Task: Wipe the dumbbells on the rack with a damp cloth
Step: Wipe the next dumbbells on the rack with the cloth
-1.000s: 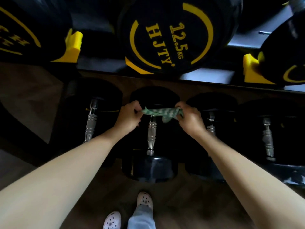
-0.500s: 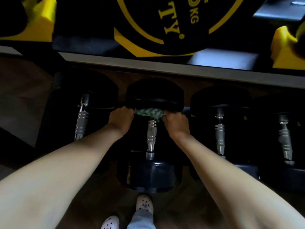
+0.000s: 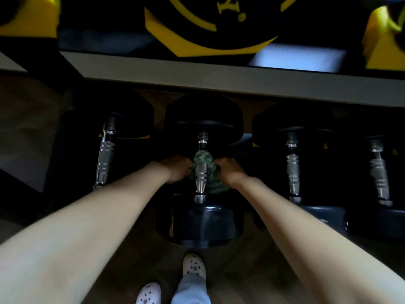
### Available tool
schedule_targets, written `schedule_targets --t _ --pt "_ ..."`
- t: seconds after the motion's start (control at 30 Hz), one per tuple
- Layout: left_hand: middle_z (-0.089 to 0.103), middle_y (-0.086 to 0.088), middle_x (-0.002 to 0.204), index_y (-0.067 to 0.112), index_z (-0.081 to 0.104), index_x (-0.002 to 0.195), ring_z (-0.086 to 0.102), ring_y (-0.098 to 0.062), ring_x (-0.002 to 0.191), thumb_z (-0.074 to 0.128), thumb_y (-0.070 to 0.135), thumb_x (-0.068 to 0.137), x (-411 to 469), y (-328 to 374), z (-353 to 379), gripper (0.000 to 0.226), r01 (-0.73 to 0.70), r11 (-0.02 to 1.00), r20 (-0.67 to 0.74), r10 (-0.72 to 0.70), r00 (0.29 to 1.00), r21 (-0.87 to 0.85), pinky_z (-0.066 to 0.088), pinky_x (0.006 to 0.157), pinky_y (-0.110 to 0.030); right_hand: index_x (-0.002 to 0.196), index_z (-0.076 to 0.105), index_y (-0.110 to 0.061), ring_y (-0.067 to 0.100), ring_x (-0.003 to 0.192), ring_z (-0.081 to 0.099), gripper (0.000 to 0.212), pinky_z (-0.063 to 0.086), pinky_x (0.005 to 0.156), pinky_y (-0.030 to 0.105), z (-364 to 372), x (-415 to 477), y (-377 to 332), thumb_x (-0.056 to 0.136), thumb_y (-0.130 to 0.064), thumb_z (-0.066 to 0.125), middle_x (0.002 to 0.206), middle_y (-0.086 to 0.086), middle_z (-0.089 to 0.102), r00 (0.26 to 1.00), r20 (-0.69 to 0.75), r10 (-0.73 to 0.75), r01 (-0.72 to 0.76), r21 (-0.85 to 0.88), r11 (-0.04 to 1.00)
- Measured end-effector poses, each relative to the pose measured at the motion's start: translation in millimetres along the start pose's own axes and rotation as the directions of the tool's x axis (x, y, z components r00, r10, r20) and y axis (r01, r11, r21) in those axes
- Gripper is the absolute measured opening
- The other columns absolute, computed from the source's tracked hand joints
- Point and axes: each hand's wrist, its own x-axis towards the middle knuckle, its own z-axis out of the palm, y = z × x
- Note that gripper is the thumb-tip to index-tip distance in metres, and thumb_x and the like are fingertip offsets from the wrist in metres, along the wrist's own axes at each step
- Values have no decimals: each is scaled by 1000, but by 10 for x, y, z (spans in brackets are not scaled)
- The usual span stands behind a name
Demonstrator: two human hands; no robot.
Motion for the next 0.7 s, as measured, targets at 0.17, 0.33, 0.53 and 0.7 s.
schedule_targets --t 0.17,0.33,0.53,0.7 --pt "60 -16 111 5 60 101 56 -27 99 42 16 94 -112 5 60 23 -15 998 54 11 998 57 37 74 -27 118 62 -5 32 121 50 30 40 93 28 31 -69 5 93 -6 46 130 18 55 995 84 51 -54 33 998" --pt "60 -16 117 1 61 107 57 -28 101 41 12 95 -204 63 165 26 19 1000 118 -21 993 17 40 70 -26 112 65 0 32 114 56 25 44 90 30 160 -194 26 90 -7 54 120 20 61 990 134 54 -66 84 994" --pt "55 -8 78 5 58 73 44 -17 64 45 6 91 -220 161 239 22 129 972 179 -94 979 -197 32 56 -23 118 60 4 33 117 54 28 40 95 30 191 -290 28 93 -5 51 125 21 58 983 183 19 -41 118 992" --pt "58 -10 79 3 59 74 53 -22 66 47 6 92 -242 236 185 22 35 999 173 -32 984 -13 29 51 -26 122 58 3 31 119 52 29 36 99 28 97 -346 0 95 -5 49 129 20 56 971 239 12 -47 141 989"
